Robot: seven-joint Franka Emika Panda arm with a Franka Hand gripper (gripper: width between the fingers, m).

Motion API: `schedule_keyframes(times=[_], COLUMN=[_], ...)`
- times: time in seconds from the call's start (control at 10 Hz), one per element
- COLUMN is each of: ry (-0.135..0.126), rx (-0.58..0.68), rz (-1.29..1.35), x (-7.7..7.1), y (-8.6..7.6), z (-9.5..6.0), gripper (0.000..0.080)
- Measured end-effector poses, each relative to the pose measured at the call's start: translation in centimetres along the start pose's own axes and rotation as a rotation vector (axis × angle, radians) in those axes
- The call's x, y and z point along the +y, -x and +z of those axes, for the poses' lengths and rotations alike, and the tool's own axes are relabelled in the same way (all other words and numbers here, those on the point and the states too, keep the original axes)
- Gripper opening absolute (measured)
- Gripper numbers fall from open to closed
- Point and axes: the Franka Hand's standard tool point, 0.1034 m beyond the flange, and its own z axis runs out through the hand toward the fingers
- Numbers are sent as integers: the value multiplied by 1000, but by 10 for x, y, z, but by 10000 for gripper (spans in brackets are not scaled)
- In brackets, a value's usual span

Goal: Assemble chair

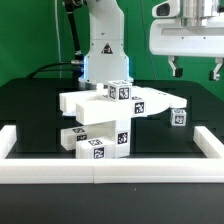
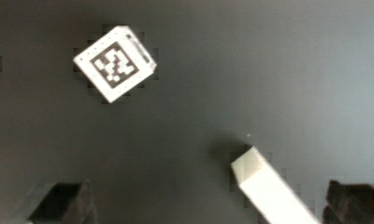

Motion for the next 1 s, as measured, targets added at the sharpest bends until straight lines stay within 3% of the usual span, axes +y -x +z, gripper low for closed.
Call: schedule_keyframes(times=[0.5, 1.0], ry=[3, 25], rx=[4, 20], rz=[-380, -392], x=[4, 17], y=[-2, 10], z=[2, 21], gripper=[649, 649])
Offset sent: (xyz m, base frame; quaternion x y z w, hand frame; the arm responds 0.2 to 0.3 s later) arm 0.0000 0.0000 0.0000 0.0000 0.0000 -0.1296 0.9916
